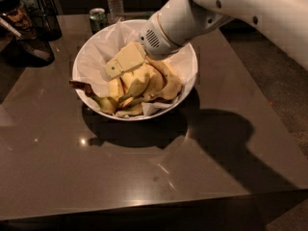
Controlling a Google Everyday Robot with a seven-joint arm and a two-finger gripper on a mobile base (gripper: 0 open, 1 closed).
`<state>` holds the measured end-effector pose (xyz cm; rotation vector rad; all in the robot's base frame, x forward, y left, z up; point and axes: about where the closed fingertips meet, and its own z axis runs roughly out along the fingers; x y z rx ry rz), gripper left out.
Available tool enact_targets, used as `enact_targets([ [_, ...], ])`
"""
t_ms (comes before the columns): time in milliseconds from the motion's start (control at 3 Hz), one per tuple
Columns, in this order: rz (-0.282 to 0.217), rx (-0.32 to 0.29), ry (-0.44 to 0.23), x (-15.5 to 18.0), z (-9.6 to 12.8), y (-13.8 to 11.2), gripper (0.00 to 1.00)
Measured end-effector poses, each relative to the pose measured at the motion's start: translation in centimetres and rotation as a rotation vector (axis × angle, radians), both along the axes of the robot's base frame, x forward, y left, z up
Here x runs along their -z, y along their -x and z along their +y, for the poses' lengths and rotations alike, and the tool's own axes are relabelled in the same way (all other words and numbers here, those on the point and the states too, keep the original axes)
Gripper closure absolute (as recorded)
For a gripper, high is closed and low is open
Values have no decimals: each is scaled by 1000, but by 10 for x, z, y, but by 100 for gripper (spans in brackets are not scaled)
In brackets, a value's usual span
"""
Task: Pick banana from white bowl
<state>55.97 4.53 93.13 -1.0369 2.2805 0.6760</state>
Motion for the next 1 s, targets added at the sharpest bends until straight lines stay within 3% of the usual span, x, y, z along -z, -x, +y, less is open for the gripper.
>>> enact_targets([
  [1000, -17, 31, 20, -2, -7, 0, 15],
])
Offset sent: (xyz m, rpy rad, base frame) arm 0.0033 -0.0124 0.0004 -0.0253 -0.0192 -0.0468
